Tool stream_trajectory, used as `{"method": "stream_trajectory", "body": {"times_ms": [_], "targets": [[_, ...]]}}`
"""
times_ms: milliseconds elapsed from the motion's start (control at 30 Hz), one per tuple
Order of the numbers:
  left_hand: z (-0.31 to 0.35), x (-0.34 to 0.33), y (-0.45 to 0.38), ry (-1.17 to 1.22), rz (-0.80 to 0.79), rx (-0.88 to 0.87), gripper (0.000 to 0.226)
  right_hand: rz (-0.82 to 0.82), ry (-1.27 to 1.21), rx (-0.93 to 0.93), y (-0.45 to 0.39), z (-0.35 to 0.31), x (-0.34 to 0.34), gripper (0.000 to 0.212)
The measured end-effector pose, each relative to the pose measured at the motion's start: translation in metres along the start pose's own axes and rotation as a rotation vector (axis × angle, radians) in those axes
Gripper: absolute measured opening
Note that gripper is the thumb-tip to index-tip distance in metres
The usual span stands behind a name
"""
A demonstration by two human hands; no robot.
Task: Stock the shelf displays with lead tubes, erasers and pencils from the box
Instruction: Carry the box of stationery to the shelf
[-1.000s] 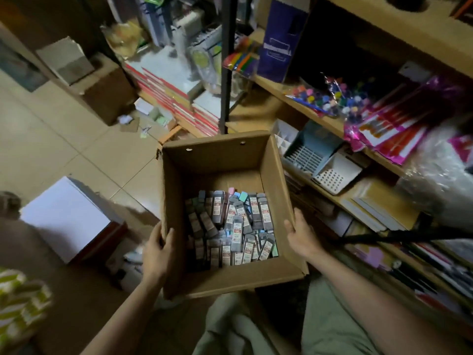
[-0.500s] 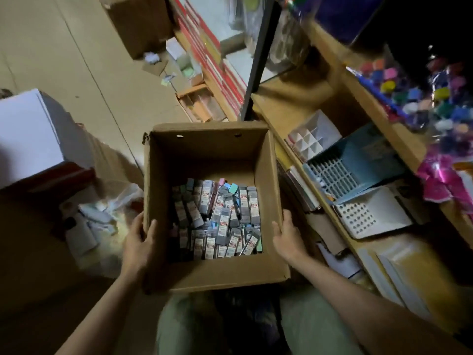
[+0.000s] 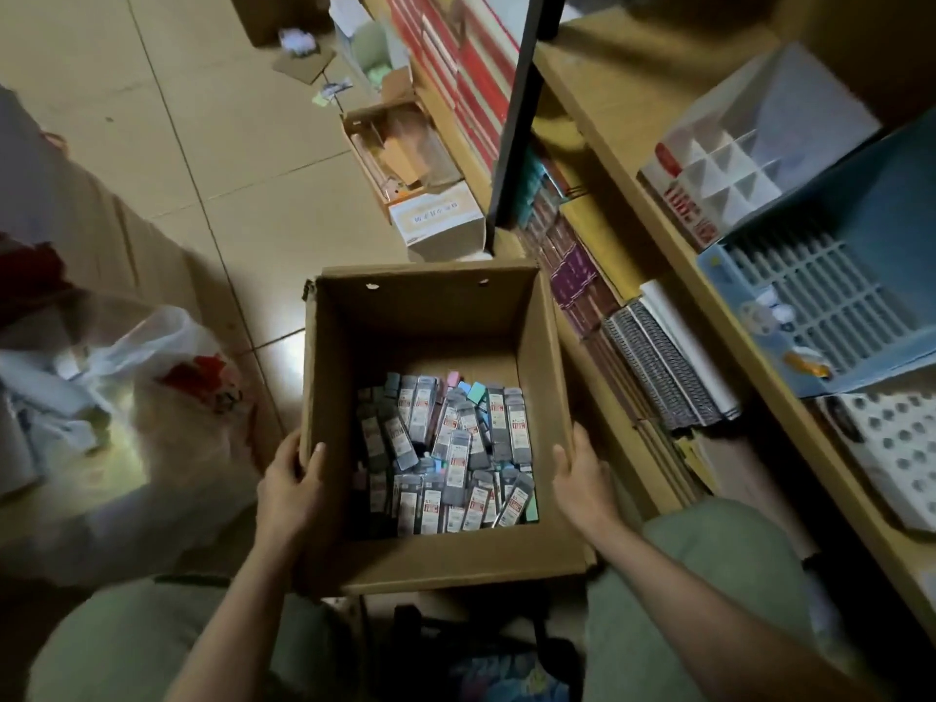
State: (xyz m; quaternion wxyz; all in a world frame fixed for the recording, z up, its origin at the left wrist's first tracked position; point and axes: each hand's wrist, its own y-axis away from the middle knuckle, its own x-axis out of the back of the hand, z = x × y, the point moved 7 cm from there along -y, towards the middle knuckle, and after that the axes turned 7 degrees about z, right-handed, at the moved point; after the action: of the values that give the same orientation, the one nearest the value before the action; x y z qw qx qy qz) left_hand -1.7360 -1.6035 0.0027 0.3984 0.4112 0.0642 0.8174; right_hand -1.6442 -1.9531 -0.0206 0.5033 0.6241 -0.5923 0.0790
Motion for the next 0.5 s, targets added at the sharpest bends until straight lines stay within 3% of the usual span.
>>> {"method": "stream_trajectory", "body": {"times_ms": [133, 267, 500], "targets": [[-0.019, -0.047, -0.039, -0.055, -0.053, -0.041, 0.027, 0.044, -0.027, 0.048, -0.037, 0.022, -0.030, 0.051], [-0.024, -0.075, -0.067, -0.064, -0.062, -0.149, 0.033, 0.092, -0.068, 0.075, -0.061, 0.044, -0.054, 0.052], [-0.030, -0.100, -0.056, 0.011, -0.073, -0.292, 0.037, 0.189, -0.105, 0.088, -0.057, 0.083, -0.058, 0.052]]}}
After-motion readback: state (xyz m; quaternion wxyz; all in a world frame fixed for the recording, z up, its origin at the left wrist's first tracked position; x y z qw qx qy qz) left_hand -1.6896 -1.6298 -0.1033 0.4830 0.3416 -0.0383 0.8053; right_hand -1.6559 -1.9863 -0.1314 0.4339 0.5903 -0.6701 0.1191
